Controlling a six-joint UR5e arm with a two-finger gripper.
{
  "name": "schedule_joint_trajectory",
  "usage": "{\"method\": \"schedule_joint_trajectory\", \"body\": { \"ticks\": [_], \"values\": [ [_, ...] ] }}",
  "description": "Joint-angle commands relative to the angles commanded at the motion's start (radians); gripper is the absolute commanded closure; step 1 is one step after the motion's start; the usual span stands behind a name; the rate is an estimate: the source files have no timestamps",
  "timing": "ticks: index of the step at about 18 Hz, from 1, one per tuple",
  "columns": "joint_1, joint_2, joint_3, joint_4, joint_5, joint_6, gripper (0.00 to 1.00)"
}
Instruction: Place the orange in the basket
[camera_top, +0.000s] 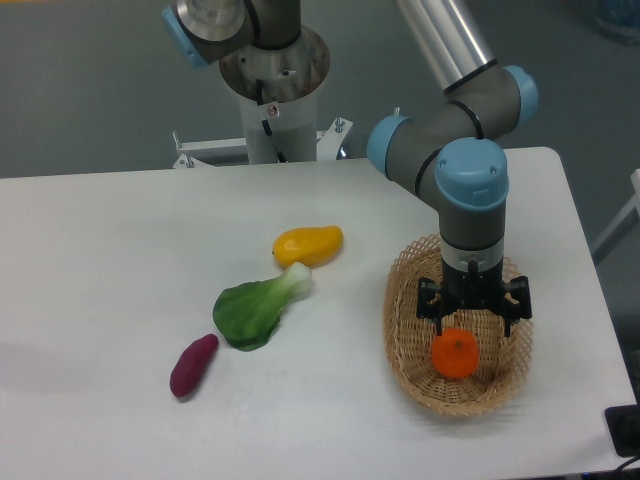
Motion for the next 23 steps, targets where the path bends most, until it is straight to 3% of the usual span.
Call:
{"method": "schedule_joint_trajectory", "body": {
  "ticks": [23],
  "values": [
    [0.003, 0.022, -0.009, -0.005, -0.002, 0.051, 0.0]
  ]
}}
